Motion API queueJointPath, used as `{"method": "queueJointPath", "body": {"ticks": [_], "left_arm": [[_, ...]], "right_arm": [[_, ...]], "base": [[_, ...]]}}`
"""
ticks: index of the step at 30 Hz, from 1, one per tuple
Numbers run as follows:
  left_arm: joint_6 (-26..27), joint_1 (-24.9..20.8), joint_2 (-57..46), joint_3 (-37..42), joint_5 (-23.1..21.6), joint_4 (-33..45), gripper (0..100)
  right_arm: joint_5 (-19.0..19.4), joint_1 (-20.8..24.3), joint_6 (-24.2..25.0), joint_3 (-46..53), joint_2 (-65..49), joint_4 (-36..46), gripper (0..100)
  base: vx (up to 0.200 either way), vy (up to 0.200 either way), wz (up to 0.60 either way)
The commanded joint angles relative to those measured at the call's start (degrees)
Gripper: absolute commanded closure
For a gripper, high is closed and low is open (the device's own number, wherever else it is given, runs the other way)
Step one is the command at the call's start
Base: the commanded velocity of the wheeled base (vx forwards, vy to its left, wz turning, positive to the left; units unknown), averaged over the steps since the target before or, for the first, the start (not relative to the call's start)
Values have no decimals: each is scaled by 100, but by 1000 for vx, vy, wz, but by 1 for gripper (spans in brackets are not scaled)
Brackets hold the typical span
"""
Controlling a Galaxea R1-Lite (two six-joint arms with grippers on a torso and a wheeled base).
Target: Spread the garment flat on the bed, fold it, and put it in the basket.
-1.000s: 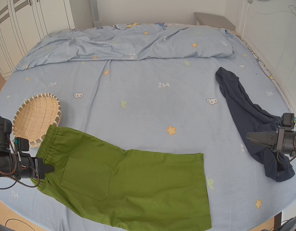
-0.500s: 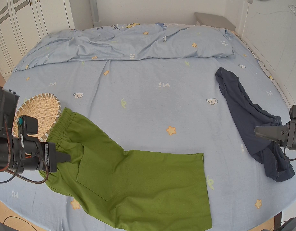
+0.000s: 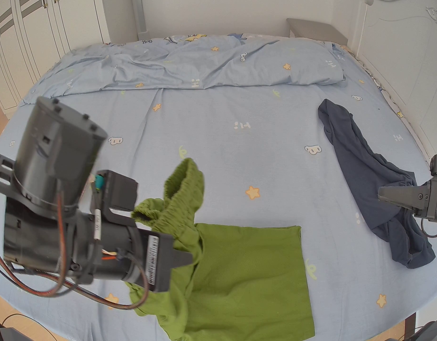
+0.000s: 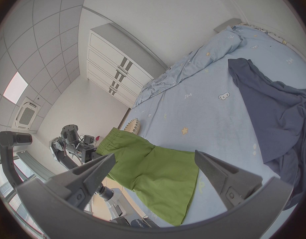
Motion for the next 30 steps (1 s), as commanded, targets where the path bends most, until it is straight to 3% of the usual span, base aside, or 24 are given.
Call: {"method": "queueJointPath", "body": {"ticks": [1,16,23,30], "left_arm": [[-267,-558,652,-257,33,-70,100],[-513,-865,1276,-116,77,-993,100],[-671,-1217,1434,-20,209,-1362,100],[-751,-1358,1917,42,736,-2250,100]], "right_arm": [[3,11,-1,28,21,1,0],[3,90,-1,46,38,1,0],[3,125,-1,81,47,1,0],[3,108,-1,81,47,-7,0]], "base": [[0,0,0],[0,0,0],[0,0,0],[0,0,0]]}}
